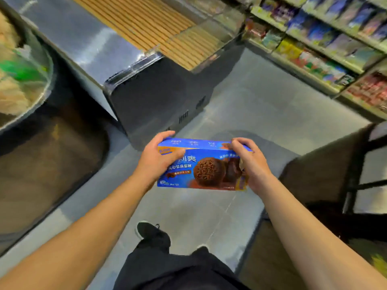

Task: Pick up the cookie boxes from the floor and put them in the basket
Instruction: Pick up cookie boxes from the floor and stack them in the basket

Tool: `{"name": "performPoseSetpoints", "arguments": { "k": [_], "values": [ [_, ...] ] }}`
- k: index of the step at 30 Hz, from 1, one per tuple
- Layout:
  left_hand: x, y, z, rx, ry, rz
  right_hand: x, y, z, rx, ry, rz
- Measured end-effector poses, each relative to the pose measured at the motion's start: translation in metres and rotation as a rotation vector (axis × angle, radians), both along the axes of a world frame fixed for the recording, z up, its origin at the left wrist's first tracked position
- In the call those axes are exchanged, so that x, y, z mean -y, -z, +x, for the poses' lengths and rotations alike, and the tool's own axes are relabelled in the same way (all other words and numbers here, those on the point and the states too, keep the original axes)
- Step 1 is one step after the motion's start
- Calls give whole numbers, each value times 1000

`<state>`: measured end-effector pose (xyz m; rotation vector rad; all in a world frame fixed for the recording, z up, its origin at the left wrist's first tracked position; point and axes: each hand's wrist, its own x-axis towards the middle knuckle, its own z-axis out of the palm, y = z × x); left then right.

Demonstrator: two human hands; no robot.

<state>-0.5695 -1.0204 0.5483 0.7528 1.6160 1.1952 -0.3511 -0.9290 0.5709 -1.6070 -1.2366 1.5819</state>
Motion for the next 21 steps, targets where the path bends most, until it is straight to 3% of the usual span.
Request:
{"name": "performPoseSetpoints", "arguments": {
  "k": [10, 21],
  "values": [
    [-98, -66, 156, 17, 224, 70, -16, -52, 163, -94, 365, 86],
    [-251, -75, 196, 59, 431, 73, -127, -58, 200, -80, 562, 122]
  ]
}}
